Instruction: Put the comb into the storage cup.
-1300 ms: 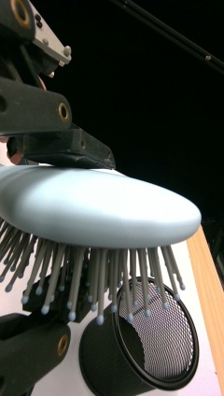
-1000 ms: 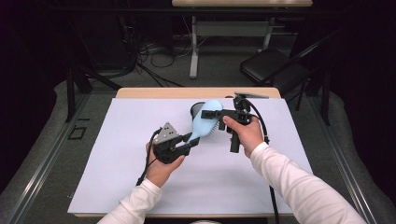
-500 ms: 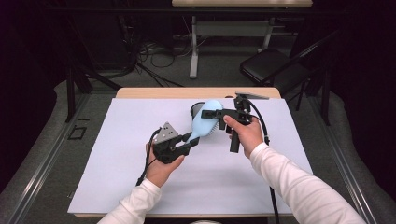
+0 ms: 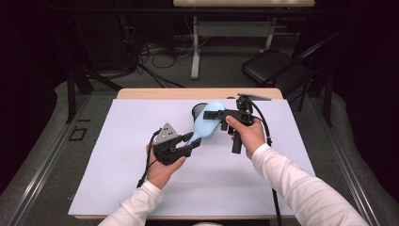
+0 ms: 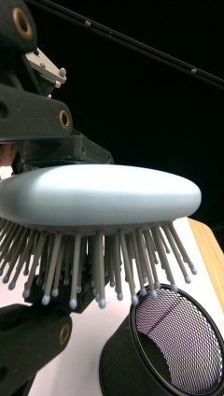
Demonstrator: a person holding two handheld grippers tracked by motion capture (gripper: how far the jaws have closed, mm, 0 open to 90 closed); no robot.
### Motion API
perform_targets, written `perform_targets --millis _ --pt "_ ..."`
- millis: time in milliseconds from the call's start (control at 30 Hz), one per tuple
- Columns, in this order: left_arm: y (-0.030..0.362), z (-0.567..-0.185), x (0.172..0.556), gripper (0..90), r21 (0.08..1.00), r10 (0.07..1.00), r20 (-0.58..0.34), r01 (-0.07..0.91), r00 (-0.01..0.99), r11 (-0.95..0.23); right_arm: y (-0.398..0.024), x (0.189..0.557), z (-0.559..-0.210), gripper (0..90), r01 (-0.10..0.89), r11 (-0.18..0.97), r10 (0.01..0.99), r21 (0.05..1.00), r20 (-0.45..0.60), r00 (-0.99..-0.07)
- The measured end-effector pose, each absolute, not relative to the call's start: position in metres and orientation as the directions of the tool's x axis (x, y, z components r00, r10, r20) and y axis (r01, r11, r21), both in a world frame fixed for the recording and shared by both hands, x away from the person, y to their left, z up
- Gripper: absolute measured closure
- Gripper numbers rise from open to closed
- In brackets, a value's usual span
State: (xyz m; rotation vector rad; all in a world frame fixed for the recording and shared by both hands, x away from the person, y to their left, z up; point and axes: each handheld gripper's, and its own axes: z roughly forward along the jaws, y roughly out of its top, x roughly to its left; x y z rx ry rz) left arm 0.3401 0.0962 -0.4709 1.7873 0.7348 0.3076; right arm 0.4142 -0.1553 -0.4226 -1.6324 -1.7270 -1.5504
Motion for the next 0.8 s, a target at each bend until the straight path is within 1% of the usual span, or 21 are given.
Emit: perform_targets --millis 367,667,800 --pt "0.098 -0.472 0.342 51.8 0.931 0.630 -0.148 0.323 0.762 -0.171 -0.160 0.417 -0.423 47.8 0.848 -0.250 0.509 0.468 0.808 -0.296" --pt "0.100 -0.471 0.342 48.6 0.934 0.637 -0.151 0.320 0.756 -0.158 -0.167 0.420 -0.424 47.7 0.844 -0.257 0.523 0.471 0.802 -0.288" --pt "0.103 -0.468 0.342 48.2 0.938 0.637 -0.165 0.319 0.753 -0.135 -0.168 0.420 -0.425 47.7 0.841 -0.266 0.522 0.471 0.804 -0.285"
